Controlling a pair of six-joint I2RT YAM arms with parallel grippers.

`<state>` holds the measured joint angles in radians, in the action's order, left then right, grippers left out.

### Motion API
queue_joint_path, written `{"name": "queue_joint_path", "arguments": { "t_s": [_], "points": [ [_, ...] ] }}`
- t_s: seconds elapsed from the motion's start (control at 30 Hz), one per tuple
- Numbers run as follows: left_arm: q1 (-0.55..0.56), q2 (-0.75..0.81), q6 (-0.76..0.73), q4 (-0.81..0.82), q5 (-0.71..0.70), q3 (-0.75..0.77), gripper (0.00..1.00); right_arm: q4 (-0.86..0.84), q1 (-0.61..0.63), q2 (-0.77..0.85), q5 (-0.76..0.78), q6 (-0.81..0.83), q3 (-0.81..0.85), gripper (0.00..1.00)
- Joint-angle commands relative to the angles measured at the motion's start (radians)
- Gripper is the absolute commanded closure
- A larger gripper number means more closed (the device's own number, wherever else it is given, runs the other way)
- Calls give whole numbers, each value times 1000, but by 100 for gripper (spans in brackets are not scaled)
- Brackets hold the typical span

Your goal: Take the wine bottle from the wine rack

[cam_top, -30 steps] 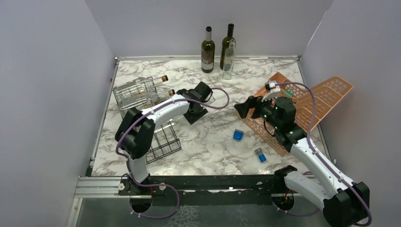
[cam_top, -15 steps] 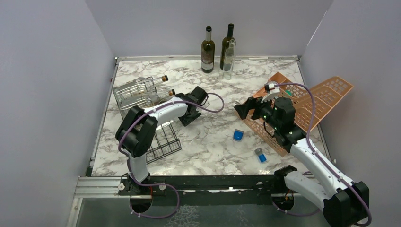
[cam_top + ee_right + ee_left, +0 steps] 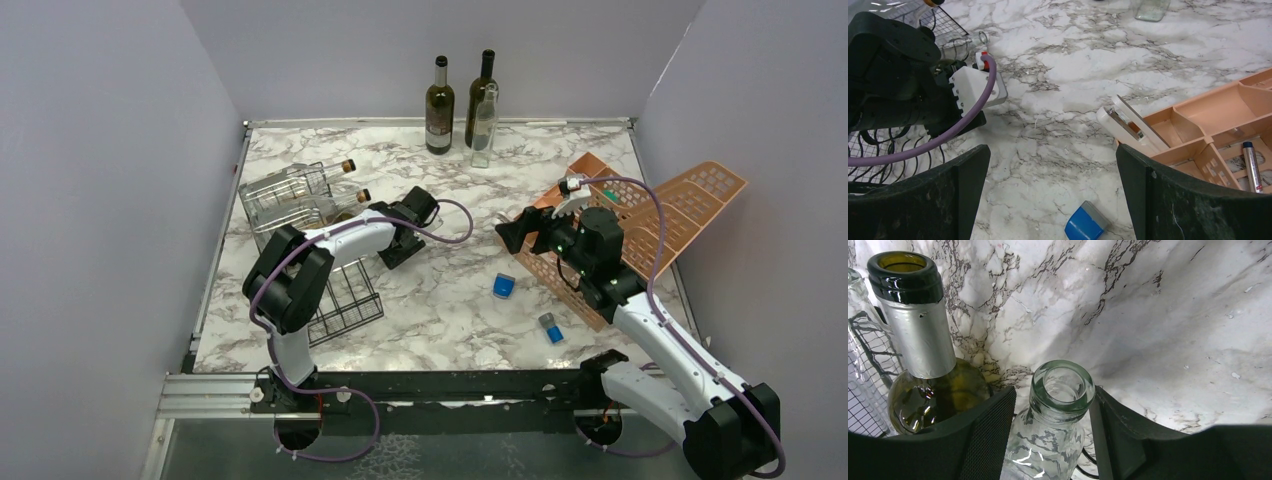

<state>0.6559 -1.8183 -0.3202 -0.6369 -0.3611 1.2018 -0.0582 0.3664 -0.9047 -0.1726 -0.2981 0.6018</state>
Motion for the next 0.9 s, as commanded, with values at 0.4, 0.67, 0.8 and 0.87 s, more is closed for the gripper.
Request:
{"name": "queue_joint_path", "arguments": {
  "t_s": [0.4,0.67,0.8,0.87],
  "points": [
    [31,70,-29,19,-55,-18,62,-29,3,-8,11,4,-7,0],
    [76,179,-45,31,-33,-7,68,-28,3,-16,20,4,2,0],
    [84,221,-43,29,-14,24,73,-24,3,-13,27,8,6,0],
    [86,242,-38,29,1,46,76,-25,3,-13,31,9,7,1]
  ]
}}
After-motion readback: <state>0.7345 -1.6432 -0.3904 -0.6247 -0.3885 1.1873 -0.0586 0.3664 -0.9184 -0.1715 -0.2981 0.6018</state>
